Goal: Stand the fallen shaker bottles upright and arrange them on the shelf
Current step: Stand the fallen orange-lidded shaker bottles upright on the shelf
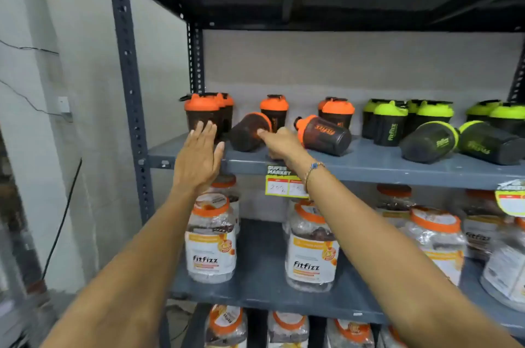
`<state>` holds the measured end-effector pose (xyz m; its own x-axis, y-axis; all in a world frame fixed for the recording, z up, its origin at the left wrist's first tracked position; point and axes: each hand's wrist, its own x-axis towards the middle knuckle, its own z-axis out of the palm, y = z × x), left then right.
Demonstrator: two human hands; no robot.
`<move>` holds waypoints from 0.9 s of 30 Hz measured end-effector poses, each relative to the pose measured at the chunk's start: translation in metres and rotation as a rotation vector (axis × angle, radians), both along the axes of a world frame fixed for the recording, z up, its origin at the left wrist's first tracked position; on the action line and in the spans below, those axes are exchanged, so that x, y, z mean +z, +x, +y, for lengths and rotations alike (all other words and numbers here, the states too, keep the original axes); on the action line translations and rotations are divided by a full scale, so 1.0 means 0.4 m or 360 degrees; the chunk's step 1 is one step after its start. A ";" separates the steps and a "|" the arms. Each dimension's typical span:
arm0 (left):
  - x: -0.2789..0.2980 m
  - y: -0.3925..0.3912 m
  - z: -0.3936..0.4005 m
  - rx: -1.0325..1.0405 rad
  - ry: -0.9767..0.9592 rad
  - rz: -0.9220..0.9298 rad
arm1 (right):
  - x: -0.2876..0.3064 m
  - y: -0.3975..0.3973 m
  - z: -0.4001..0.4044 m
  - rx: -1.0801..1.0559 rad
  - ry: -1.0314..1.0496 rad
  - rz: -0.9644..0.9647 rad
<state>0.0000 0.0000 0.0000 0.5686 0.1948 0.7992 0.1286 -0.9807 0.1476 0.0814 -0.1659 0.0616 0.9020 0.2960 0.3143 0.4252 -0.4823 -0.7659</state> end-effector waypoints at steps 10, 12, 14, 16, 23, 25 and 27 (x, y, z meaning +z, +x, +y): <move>-0.119 0.040 0.074 -0.0019 0.0130 -0.0198 | 0.002 0.035 0.168 -0.0154 0.0105 0.0374; -0.127 0.048 0.081 -0.0025 0.0133 -0.0209 | 0.010 0.029 0.176 -0.0198 0.0089 0.0343; -0.131 0.055 0.085 -0.0033 0.0141 -0.0230 | 0.014 0.016 0.169 -0.0312 0.0072 0.0276; -0.136 0.062 0.089 -0.0028 0.0154 -0.0240 | 0.012 0.011 0.158 -0.0441 -0.0032 0.0134; -0.140 0.072 0.088 0.0007 0.0191 -0.0303 | -0.006 0.011 0.129 -0.0370 -0.0193 -0.0034; -0.141 0.071 0.089 0.0014 0.0191 -0.0290 | -0.007 0.008 0.125 -0.0357 -0.0129 -0.0075; -0.142 0.071 0.092 0.0018 0.0185 -0.0277 | -0.007 -0.001 0.125 -0.0365 -0.0086 -0.0095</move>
